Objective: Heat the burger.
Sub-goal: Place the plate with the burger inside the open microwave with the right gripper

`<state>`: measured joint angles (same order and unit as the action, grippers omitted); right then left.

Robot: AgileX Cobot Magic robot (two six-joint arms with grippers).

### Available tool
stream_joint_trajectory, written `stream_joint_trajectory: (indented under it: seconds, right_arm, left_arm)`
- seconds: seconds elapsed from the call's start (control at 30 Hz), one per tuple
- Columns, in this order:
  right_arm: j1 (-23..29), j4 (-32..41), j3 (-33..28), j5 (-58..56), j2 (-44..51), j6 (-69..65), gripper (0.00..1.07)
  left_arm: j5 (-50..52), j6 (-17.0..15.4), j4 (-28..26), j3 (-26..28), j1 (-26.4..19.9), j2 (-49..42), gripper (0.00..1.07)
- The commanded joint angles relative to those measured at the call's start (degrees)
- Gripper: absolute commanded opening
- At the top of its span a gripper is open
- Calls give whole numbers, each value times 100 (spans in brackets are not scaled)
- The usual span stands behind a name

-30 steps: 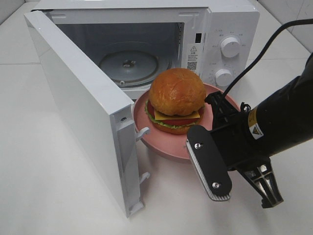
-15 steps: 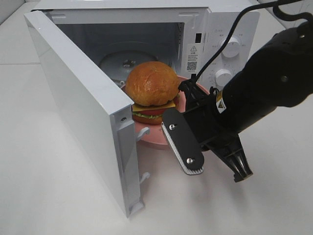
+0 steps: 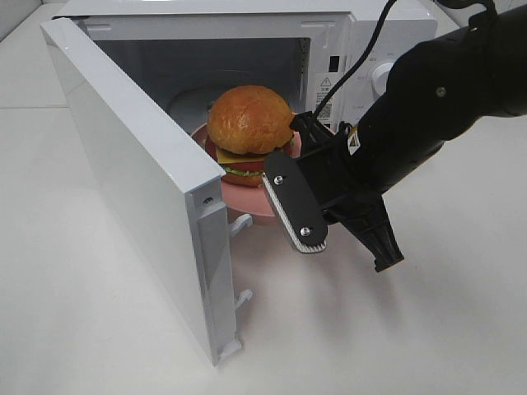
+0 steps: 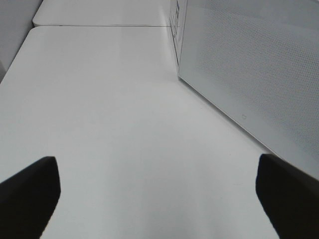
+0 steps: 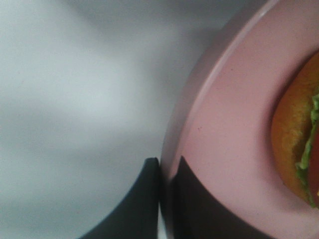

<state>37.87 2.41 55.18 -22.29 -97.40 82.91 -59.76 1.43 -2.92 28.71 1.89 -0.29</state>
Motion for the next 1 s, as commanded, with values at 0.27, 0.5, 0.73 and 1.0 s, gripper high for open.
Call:
stream_joint_trajectory:
  seconds: [0.27,0.5,0.73,1.0]
  right_arm:
    - [-46,229,751,86,-327,418,0]
    - [-103,252,1163,-74,-619,584,0]
    - [-178,246,1495,-97,-894,831,0]
    - [-178,252,1937,-292,-1220,882,0]
  left_arm:
    - [46,11,-40,-11,0,-92,100]
    - [46,11,-40,-11,0,-92,100]
    - [46,11,-40,-11,0,-92,100]
    - [46,11,-40,-11,0,-92,100]
